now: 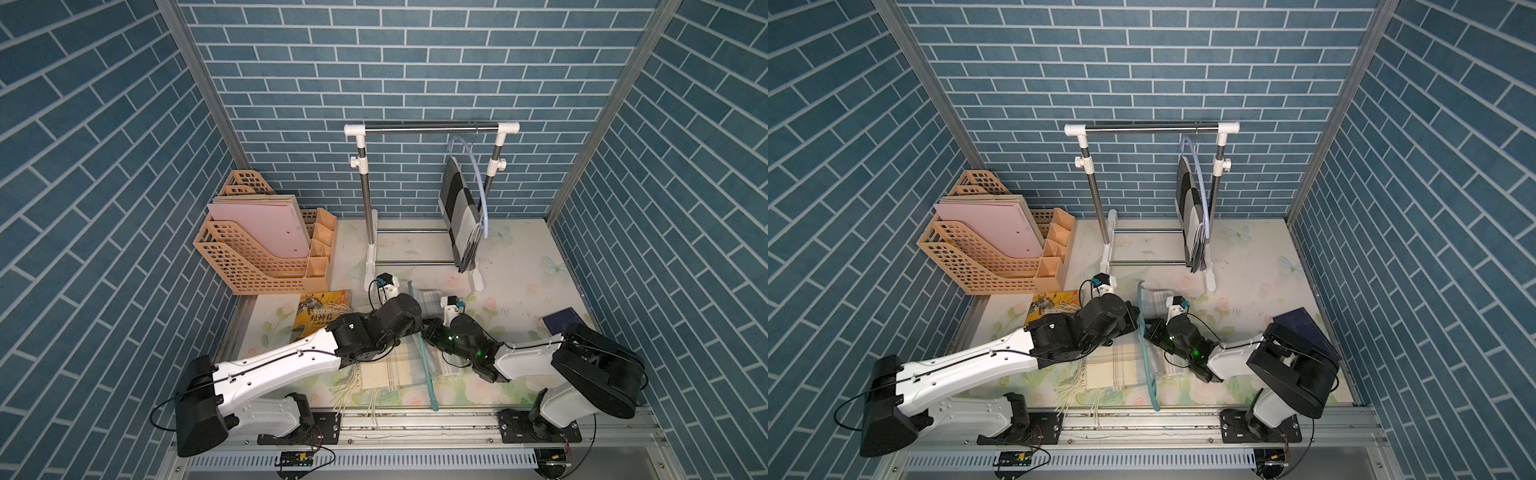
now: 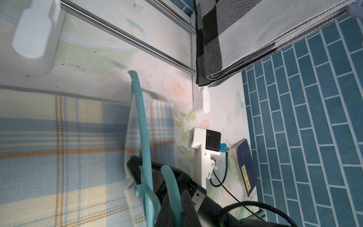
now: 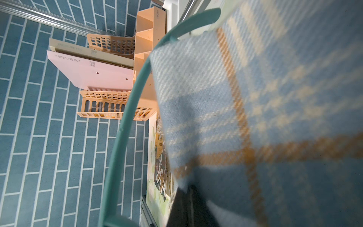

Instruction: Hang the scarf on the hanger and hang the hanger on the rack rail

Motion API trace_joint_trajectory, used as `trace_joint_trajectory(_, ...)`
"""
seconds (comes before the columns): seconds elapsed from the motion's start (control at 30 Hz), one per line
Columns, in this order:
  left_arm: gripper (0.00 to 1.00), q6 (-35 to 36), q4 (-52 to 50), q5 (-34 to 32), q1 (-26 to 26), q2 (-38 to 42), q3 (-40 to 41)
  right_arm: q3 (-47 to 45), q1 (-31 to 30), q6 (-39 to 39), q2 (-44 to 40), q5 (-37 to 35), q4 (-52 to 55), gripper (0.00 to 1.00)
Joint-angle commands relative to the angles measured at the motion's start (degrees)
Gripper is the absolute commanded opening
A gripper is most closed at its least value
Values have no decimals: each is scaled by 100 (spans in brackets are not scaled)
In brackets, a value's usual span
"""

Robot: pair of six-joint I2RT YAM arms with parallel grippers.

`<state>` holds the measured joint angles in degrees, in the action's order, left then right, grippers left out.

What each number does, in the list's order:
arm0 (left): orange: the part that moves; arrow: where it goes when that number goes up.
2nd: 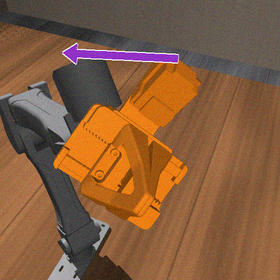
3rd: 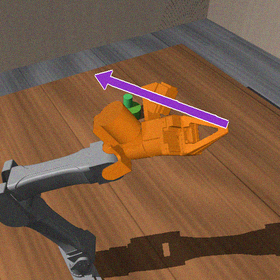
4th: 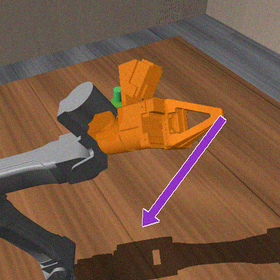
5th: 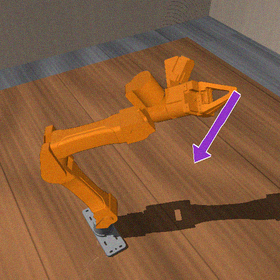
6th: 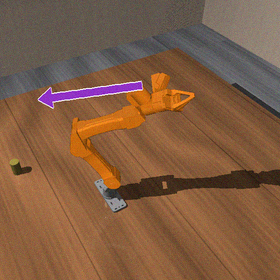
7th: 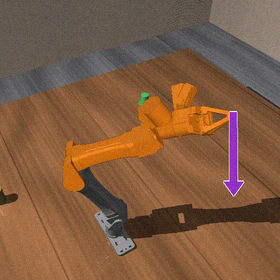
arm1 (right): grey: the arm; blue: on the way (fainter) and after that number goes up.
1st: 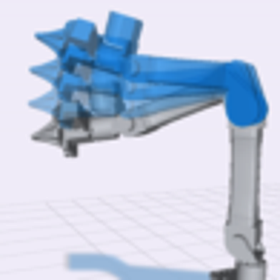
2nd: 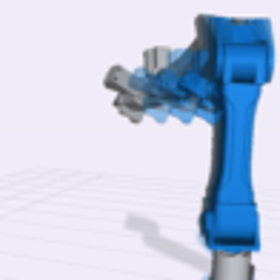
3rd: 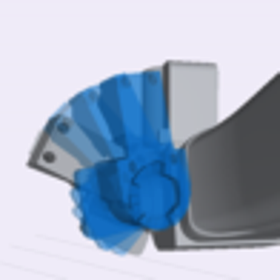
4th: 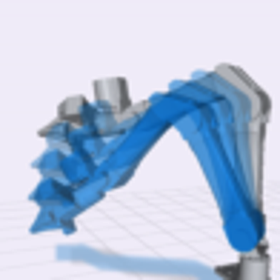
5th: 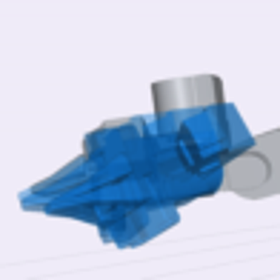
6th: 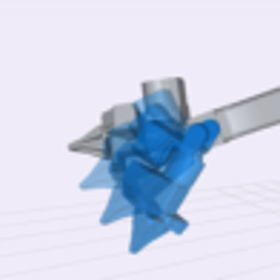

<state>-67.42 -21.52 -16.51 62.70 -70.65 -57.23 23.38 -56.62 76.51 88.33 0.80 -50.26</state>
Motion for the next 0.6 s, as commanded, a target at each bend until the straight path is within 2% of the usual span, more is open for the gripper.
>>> trace_joint_trajectory(0.0,0,-35,242,4,-8,47,54,325,-178,25,161,200,-285,0)
trace_joint_trajectory(0.17,0,-188,53,-184,-225,228,76,23,-208,-28,129,321,-147,0)
trace_joint_trajectory(0.3,0,-180,4,-202,-354,313,98,89,-204,-264,48,686,143,0)
trace_joint_trajectory(0.57,0,-131,208,210,-426,305,122,215,-207,-412,-15,673,253,0)
